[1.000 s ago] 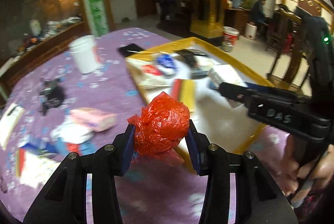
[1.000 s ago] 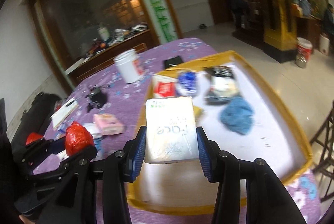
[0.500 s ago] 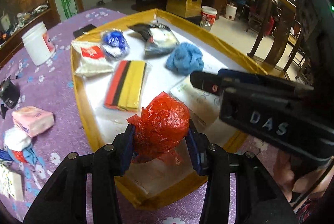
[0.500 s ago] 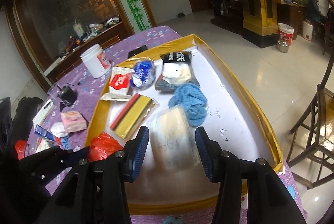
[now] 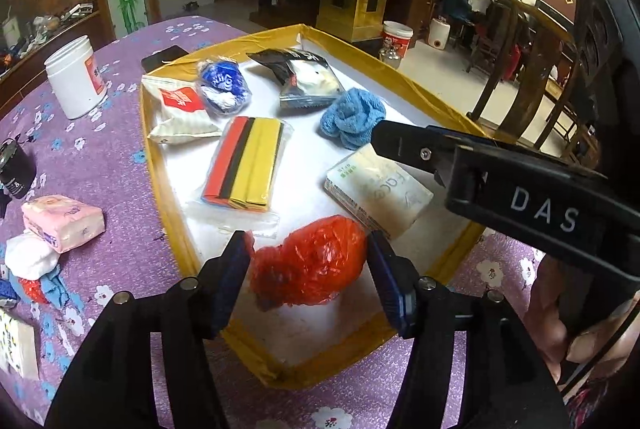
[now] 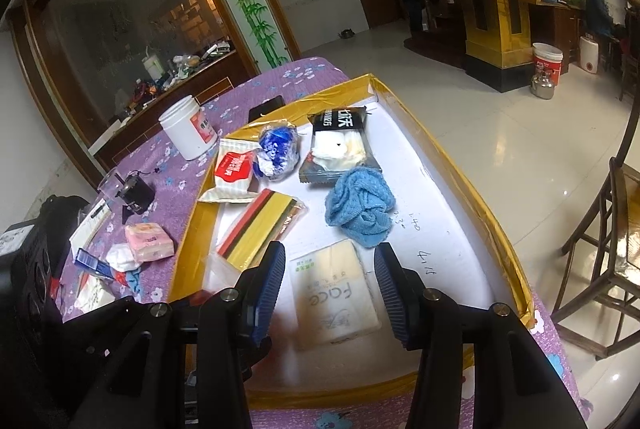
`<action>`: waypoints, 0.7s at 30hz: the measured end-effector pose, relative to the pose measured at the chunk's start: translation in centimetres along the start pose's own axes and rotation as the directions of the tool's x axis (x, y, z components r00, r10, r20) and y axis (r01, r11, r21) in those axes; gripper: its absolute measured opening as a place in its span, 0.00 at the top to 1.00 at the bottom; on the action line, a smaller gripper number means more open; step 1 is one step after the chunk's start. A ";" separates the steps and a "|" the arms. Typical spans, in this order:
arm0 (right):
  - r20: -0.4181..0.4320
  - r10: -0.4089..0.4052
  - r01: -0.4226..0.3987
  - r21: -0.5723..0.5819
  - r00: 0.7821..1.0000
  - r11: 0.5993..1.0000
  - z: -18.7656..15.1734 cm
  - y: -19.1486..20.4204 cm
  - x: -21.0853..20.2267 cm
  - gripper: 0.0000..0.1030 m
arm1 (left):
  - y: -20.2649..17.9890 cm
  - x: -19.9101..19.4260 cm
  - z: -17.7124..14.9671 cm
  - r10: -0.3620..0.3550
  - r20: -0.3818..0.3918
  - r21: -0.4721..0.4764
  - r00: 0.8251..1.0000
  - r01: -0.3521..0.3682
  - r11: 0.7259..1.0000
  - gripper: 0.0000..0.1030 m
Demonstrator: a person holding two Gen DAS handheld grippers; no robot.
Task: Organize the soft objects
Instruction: 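Release the tissue pack with right while left releases the red bag into the tray, then move both grippers back to the remaining items on the table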
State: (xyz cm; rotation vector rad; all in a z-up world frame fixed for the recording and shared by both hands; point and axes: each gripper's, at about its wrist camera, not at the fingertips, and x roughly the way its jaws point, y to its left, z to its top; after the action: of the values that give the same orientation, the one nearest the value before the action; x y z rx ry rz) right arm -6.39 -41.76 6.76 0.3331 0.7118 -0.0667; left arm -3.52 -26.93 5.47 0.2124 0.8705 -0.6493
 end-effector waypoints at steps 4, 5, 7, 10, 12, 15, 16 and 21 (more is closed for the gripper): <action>0.011 0.003 -0.003 -0.002 1.000 1.000 0.1 0.3 -0.5 0.52 | 0.6 -0.6 0.0 0.000 0.010 -0.016 1.000 0.000 1.000 0.43; 0.015 0.005 -0.005 -0.002 1.000 1.000 0.1 0.4 -0.6 0.52 | 0.8 -0.8 -0.1 -0.001 0.013 -0.018 1.000 0.001 1.000 0.43; 0.022 0.009 -0.009 -0.004 1.000 1.000 0.2 0.7 -1.0 0.52 | 1.1 -1.7 -0.3 0.005 0.028 -0.019 1.000 -0.004 1.000 0.43; 0.030 0.024 -0.024 -0.017 0.999 1.000 0.0 1.1 -1.4 0.52 | 1.7 -3.1 -0.7 0.029 0.063 -0.013 0.998 -0.028 1.000 0.43; 0.030 0.036 -0.035 -0.028 0.999 0.999 -0.1 1.6 -1.6 0.52 | 2.3 -4.1 -1.0 0.041 0.086 -0.019 0.995 -0.039 0.999 0.43; 0.029 0.050 -0.049 -0.046 0.998 0.998 -0.3 2.6 -1.7 0.52 | 3.9 -5.6 -1.8 0.046 0.108 -0.049 0.993 -0.041 0.998 0.43; 0.028 0.055 -0.053 -0.052 0.998 0.997 -0.3 3.0 -1.7 0.52 | 4.4 -6.0 -2.0 0.048 0.111 -0.061 0.993 -0.041 0.997 0.43; 0.005 0.090 -0.089 -0.122 0.996 0.989 -1.1 6.3 -1.4 0.52 | 7.5 -8.3 -3.9 0.083 0.143 -0.121 0.986 -0.066 0.990 0.43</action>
State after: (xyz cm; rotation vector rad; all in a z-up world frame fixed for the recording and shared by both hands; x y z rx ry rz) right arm -7.08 -35.50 8.62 0.2472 0.6868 0.0598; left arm -5.34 -15.68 8.74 0.0903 0.7517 -0.5357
